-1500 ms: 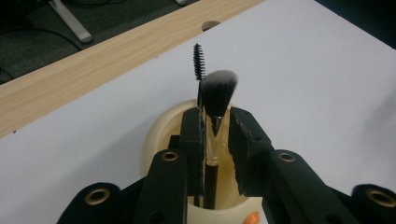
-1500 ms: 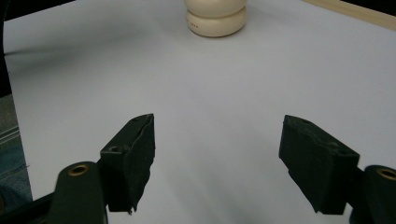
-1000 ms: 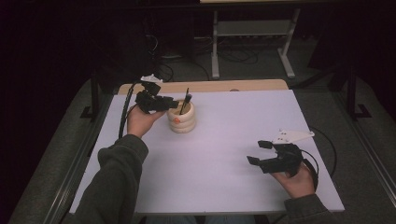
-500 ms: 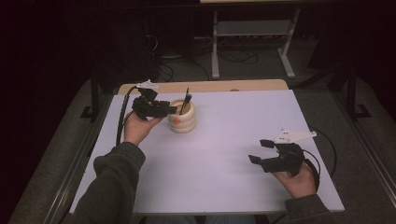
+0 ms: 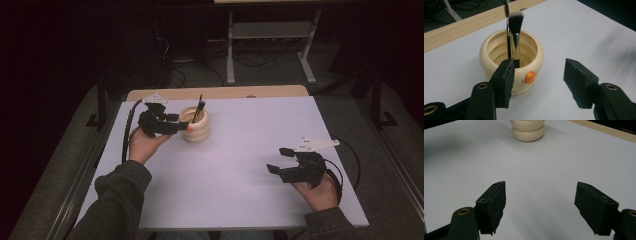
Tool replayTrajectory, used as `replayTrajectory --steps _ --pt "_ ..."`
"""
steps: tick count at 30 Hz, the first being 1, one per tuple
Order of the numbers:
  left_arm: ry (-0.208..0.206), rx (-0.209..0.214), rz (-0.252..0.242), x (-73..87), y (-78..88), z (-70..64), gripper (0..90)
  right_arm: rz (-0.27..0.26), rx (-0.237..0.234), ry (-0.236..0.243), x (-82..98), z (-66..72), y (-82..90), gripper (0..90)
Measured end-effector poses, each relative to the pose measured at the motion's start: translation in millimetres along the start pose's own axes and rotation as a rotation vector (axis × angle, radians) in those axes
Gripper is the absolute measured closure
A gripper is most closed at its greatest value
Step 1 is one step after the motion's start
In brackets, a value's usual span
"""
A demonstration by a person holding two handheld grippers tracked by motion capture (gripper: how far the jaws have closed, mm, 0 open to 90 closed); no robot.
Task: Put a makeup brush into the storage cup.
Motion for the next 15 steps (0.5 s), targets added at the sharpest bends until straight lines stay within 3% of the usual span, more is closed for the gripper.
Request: replayTrajectory --steps 15 --pt "0.005 -0.003 -0.002 17.7 5.1 -3.4 33.3 0.0 0.009 -0.014 -1.0 -3.4 -0.3 24.1"
Point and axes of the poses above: each handheld gripper's, and its own axes: y roughly backward along the jaws, x roughly out of its underside, z roughly to its left, the point moved 6 cm from there along -y, roughly forward along the jaws
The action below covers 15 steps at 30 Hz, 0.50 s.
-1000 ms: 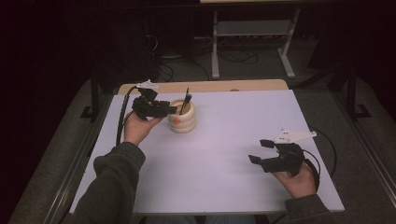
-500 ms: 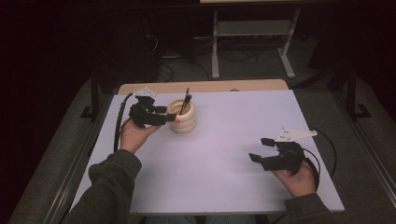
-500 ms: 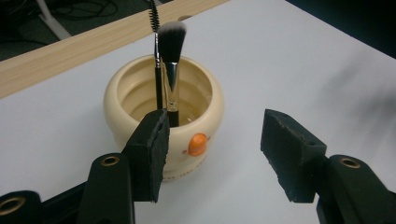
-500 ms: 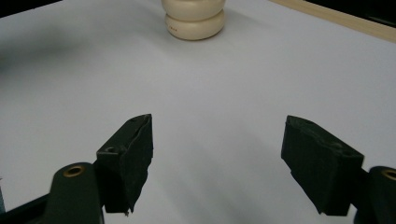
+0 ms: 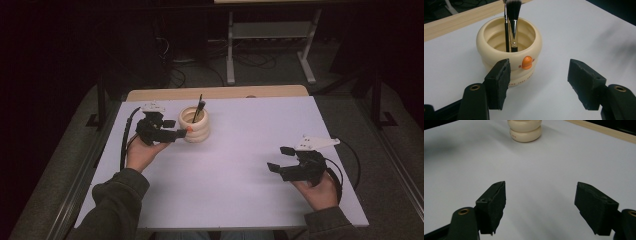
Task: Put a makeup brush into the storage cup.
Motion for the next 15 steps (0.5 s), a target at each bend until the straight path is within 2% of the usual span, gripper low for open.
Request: replayTrajectory --steps 3,5,15 --pt "0.002 0.003 -0.004 1.9 0.8 -1.7 30.8 -0.001 0.004 0.008 -0.4 -0.2 -0.4 24.1" --pt "-0.015 0.006 0.001 6.5 1.6 -4.8 30.2 -0.001 0.005 0.008 -0.3 -0.3 -0.3 24.1" --pt "-0.01 0.012 -0.008 18.0 5.3 -10.4 26.8 -0.002 0.009 0.005 -0.9 -1.4 -1.1 24.0"
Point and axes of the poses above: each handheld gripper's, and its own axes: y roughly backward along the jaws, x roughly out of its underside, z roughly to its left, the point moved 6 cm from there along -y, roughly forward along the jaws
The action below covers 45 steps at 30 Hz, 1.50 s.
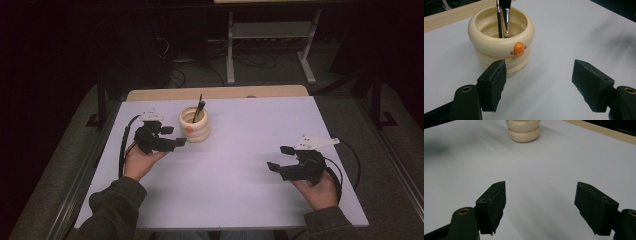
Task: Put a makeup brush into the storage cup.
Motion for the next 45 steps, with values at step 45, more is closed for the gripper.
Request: replayTrajectory --steps 45 --pt "-0.066 0.01 -0.035 46.9 18.6 -34.2 17.9 0.015 0.001 0.001 1.6 3.7 -2.5 24.1"
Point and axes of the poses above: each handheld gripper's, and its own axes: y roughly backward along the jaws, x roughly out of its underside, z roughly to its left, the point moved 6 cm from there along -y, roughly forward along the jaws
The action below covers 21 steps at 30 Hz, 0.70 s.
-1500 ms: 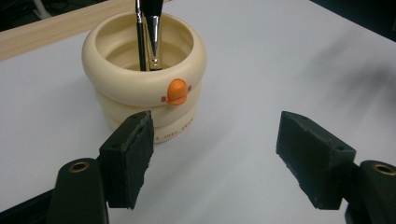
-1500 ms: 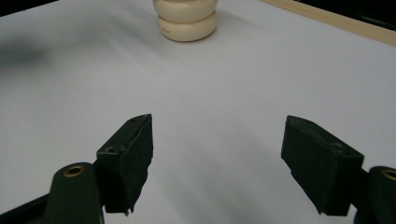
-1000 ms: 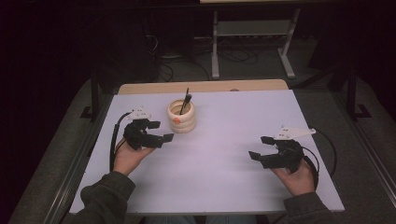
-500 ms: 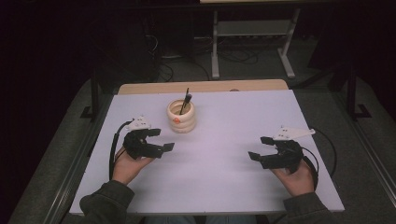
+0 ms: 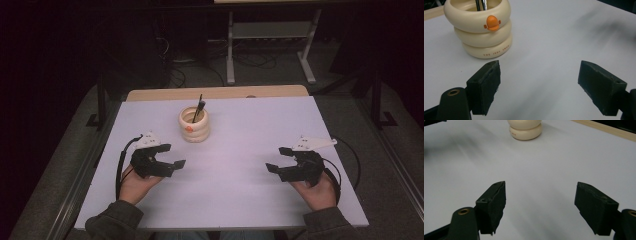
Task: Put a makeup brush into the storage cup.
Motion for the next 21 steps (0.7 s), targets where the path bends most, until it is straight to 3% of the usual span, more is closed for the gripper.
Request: replayTrajectory --steps 5,15,21 --pt "0.013 -0.002 -0.006 6.3 3.5 -2.1 17.7 0.0 0.0 0.001 0.5 0.8 -0.6 24.0" --pt "-0.007 -0.009 -0.014 10.2 8.1 -7.7 17.7 -0.001 0.003 -0.007 2.4 0.2 -0.2 23.9" --pt "0.002 -0.009 -0.029 14.1 9.8 -11.7 17.7 -0.003 0.005 -0.003 3.6 0.1 0.0 23.9"
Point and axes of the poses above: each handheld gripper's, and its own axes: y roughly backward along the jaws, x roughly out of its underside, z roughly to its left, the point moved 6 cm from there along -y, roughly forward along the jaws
